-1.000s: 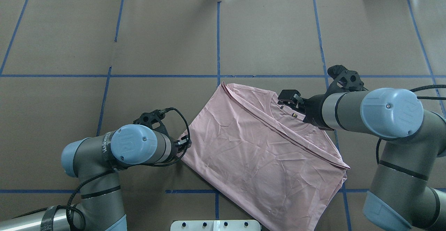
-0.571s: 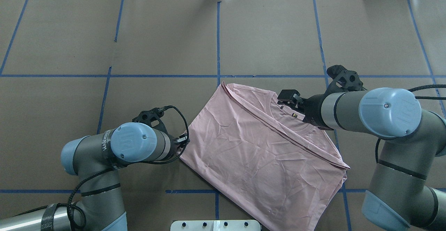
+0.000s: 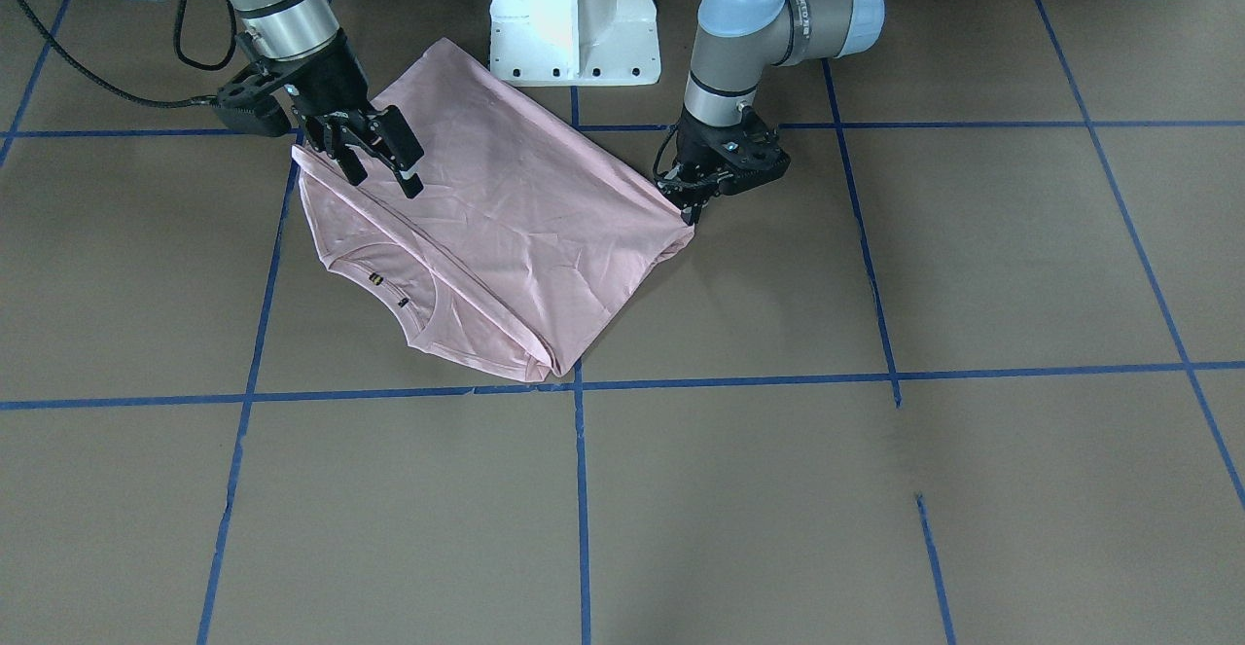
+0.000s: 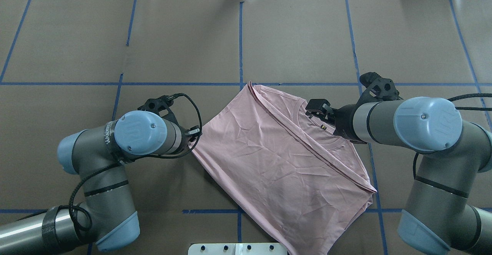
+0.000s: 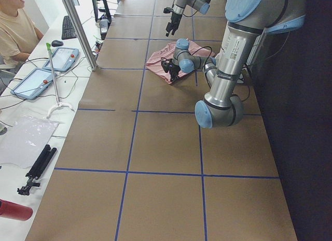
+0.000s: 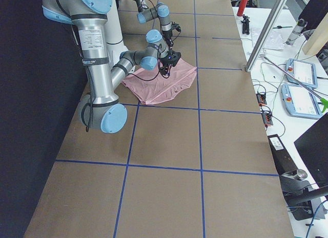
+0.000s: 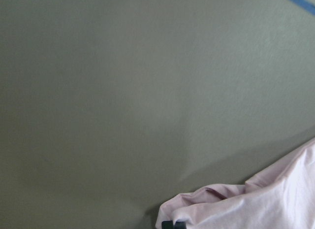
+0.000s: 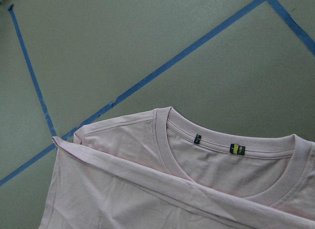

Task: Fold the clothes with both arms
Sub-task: 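Fold the shirt side over with the left gripper toward the right gripper, then release the shirt and withdraw both grippers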

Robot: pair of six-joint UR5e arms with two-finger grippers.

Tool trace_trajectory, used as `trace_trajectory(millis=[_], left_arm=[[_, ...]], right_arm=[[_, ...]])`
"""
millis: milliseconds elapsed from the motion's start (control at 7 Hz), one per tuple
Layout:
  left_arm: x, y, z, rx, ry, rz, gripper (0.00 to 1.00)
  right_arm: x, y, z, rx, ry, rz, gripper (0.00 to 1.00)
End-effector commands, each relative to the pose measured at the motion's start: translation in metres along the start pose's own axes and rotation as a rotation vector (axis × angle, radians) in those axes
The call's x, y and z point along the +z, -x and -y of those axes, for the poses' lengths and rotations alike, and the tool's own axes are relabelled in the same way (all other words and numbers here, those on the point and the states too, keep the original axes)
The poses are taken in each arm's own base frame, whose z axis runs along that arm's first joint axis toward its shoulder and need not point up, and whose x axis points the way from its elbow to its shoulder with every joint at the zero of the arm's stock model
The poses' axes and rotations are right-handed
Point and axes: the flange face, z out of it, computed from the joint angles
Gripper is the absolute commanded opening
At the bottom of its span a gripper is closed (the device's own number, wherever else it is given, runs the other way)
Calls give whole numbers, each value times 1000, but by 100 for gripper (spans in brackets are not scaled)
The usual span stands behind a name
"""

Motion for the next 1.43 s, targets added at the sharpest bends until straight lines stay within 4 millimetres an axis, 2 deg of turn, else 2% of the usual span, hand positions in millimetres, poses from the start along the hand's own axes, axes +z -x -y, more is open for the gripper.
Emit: trace_trajectory(millis=[0,143,286,429,571,714,857,1000,1143,1286], left_arm=[[0,-31,82,38,-124,-11,0],[32,-68,143,22,-205,-2,0],[57,-92,201,-6,-275,-15,0],[82,-74,273,18,-375,4,0],[70,-61,316,63,-422,-9,16],[49,-77,306,67,-411,-60,38],[-17,-101,236,45,-298,-203,42],[-46,-95,206,18,-229,-209,42],[-55,-90,193,6,-214,-201,42],[-59,-85,187,0,-208,-206,42]], right_arm=[[-1,0,0,3,-1,1,100],[-2,0,1,5,-5,4,100],[-2,0,0,4,-4,4,100],[-4,1,1,5,-4,7,100],[-3,0,0,4,-3,5,100],[1,0,-14,-10,20,3,100],[10,2,-48,-45,43,5,100],[35,20,-89,-82,-4,25,100],[66,34,-111,-84,-22,13,100],[101,47,-130,17,-19,-11,100]])
